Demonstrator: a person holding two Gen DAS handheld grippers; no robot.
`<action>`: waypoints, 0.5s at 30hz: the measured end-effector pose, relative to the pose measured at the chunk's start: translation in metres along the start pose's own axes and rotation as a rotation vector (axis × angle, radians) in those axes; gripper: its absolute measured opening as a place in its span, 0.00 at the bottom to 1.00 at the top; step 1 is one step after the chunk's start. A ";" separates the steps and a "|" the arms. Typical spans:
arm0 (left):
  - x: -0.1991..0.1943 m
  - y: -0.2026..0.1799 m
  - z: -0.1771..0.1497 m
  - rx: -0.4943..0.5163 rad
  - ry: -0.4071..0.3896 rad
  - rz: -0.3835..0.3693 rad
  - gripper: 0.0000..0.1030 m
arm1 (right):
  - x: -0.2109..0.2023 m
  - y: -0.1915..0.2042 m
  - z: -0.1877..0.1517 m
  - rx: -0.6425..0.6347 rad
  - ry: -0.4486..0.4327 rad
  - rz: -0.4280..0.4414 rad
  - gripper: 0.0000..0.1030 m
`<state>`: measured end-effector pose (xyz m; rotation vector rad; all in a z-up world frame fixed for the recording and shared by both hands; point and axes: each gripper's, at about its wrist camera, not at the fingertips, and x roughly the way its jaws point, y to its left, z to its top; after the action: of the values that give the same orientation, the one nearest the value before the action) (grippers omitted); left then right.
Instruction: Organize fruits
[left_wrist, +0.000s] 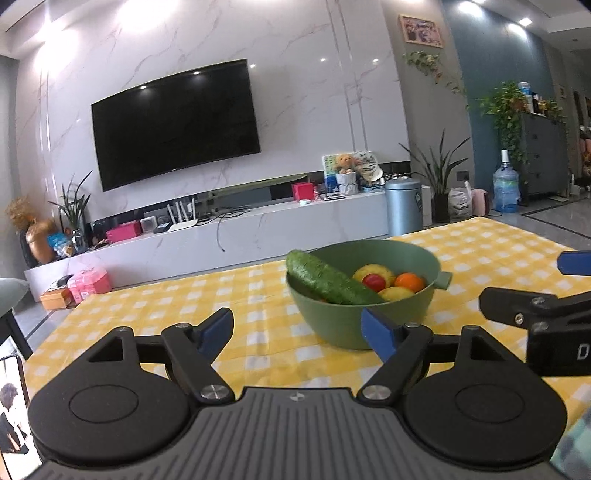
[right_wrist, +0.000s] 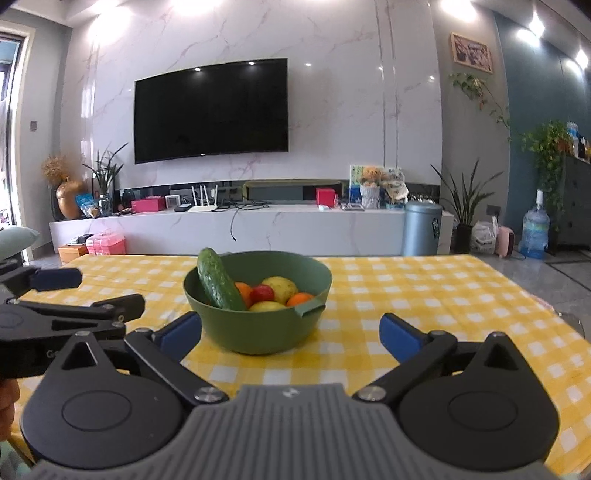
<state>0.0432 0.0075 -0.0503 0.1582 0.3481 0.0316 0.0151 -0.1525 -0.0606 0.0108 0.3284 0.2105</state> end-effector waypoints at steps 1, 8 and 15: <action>0.001 0.002 -0.004 0.002 0.005 0.007 0.90 | 0.004 0.000 -0.001 0.007 0.006 -0.001 0.96; 0.017 0.007 -0.009 -0.033 0.076 -0.005 0.90 | 0.027 0.001 -0.006 0.016 0.085 -0.012 0.96; 0.019 0.005 -0.013 -0.025 0.102 -0.026 0.90 | 0.036 0.000 -0.006 0.019 0.109 -0.013 0.96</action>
<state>0.0568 0.0158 -0.0675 0.1278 0.4513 0.0179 0.0461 -0.1451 -0.0779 0.0162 0.4388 0.1953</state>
